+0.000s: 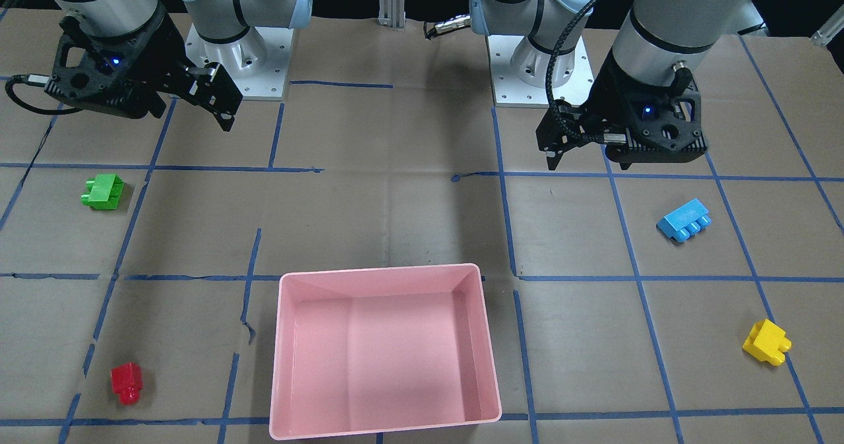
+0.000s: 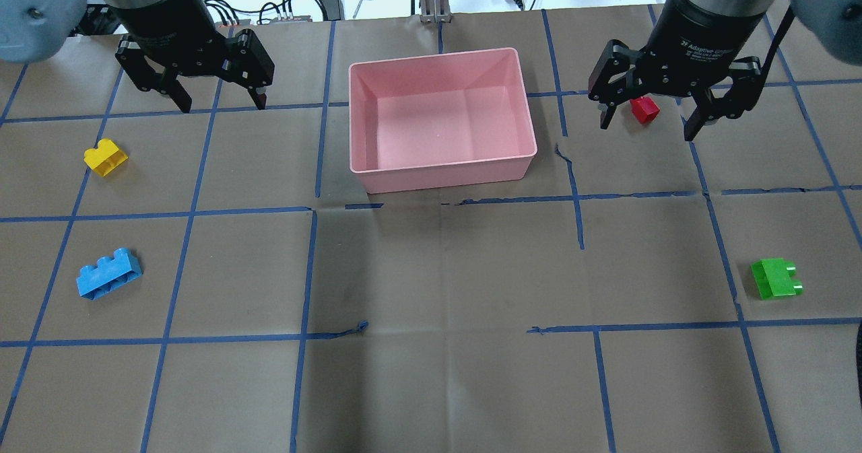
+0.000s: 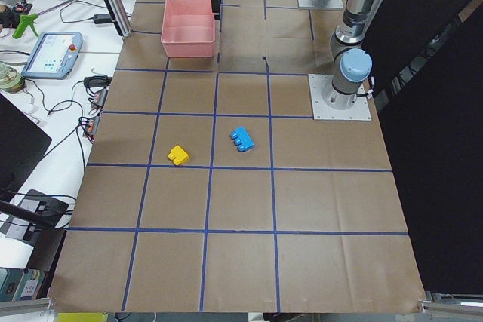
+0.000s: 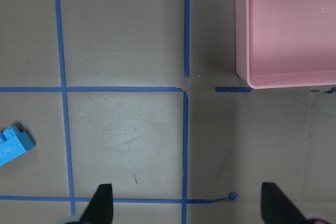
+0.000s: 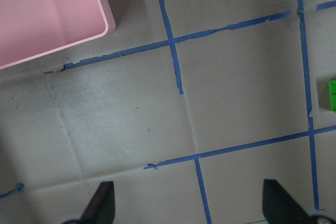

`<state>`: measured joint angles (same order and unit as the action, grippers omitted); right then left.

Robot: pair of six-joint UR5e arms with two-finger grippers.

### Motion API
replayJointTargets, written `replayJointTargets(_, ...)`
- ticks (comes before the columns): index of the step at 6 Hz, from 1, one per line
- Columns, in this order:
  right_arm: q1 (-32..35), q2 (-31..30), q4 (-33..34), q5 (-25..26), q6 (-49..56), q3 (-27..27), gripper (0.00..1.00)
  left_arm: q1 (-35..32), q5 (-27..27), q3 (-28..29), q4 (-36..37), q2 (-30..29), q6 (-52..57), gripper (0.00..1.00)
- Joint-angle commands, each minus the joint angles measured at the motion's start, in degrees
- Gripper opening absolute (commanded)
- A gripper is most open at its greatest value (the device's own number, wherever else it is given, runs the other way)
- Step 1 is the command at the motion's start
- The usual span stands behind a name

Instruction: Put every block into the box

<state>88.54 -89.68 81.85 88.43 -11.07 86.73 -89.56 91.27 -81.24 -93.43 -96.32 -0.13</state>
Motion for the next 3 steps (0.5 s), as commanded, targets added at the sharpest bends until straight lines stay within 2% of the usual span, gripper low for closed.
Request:
replayJointTargets(1,-5.35,0.03,-0.19,0.17,8.63,0.11,1.00,-0.08,-0.39,0.64,0.09,-0.45,0.04,0.99)
replayJointTargets(3,-11.17,0.11,-0.19,0.61,14.58,0.63,1.00,-0.08,-0.39,0.47,0.88,-0.54,0.04,0.99)
